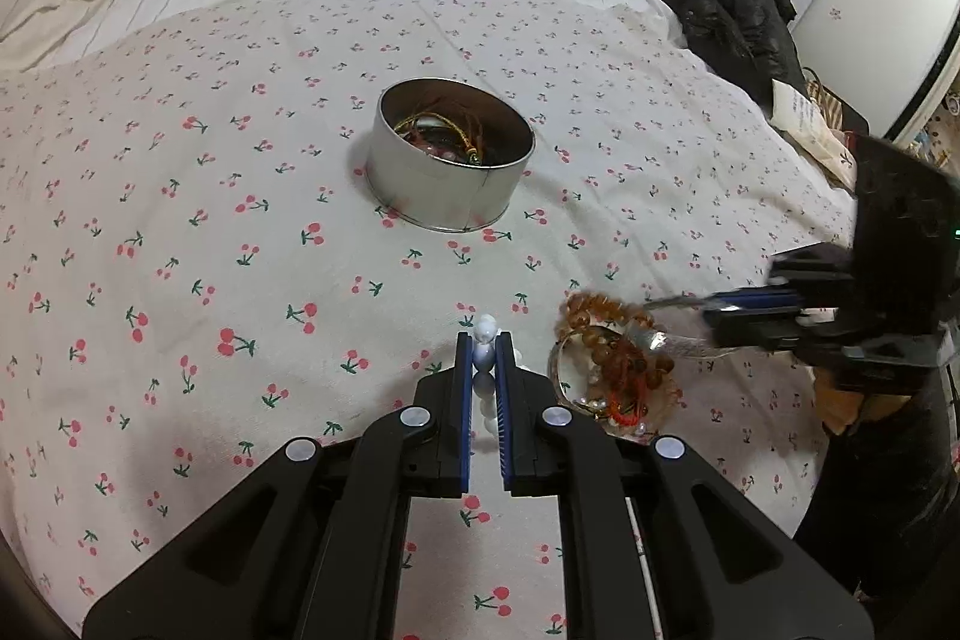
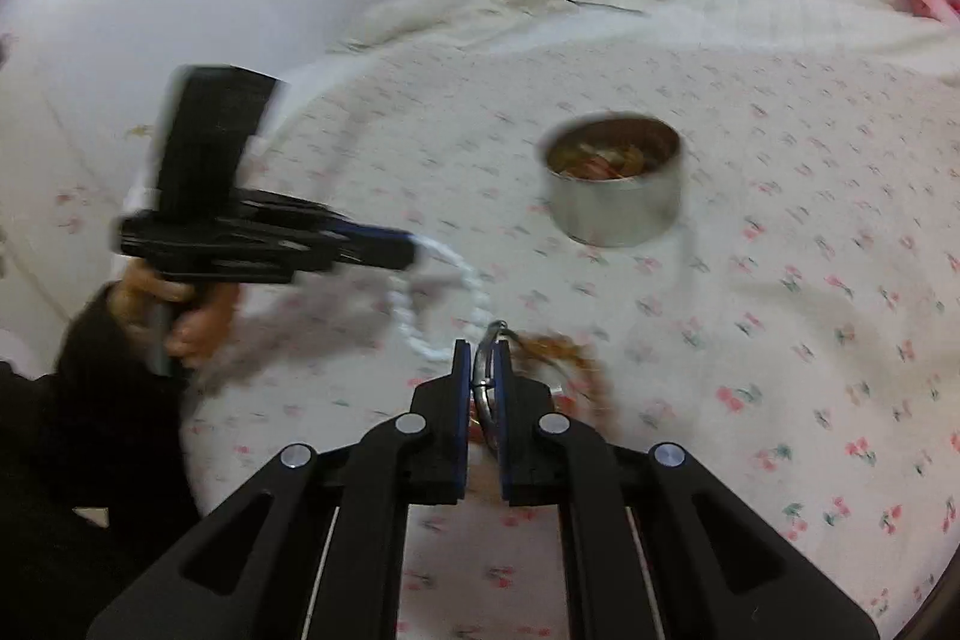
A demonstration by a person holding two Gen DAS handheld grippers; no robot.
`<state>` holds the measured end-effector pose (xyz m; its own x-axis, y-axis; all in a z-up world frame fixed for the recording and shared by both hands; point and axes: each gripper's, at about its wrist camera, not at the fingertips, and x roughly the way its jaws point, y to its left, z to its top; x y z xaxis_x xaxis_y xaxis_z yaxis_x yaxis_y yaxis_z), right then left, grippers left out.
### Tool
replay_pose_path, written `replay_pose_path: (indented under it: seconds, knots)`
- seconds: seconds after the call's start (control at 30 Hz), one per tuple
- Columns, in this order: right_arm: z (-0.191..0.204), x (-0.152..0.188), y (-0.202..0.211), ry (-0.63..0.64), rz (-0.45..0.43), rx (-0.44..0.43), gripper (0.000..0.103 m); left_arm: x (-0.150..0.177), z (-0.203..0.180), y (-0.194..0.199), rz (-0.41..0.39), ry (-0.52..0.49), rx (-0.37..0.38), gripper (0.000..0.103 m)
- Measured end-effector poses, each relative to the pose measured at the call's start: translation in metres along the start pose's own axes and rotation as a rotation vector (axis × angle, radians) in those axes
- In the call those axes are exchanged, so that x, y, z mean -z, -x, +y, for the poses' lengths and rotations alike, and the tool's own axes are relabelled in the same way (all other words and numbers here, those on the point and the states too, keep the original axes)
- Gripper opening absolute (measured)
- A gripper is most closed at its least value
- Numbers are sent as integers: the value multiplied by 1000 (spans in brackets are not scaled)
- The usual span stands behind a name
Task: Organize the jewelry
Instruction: 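Carry the white-bead bracelet into the tin with the left tool while the right tool lifts the silver bangle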
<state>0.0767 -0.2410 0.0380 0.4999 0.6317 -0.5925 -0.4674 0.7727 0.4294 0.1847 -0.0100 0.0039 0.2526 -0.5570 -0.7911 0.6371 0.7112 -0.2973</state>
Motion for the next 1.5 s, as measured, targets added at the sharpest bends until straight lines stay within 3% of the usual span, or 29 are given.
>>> replay_pose_path:
  seconds: [0.27, 0.43, 0.87, 1.1, 1.37, 1.47, 1.5]
  knots:
    - [-9, -5, 16, -42, -79, -26, 8, -3, -4, 7, -22, -3, 25, 6]
    - [-16, -14, 16, -61, -121, -11, 8, -12, -8, 28, -77, -8, 31, 6]
    - [-39, -56, 11, -135, -235, 37, 8, -76, -19, 41, -156, -12, 36, 6]
    - [-64, -79, 5, -199, -283, 70, 8, -119, -25, 8, -145, -14, 55, 6]
    - [-88, -75, 12, -271, -296, 103, 8, -127, -12, -48, -92, 34, 61, 6]
    - [-90, -75, 11, -276, -293, 101, 8, -125, -6, -62, -69, 33, -2, 6]
    - [-90, -75, 10, -275, -290, 101, 8, -124, -4, -67, -54, 23, -54, 7]
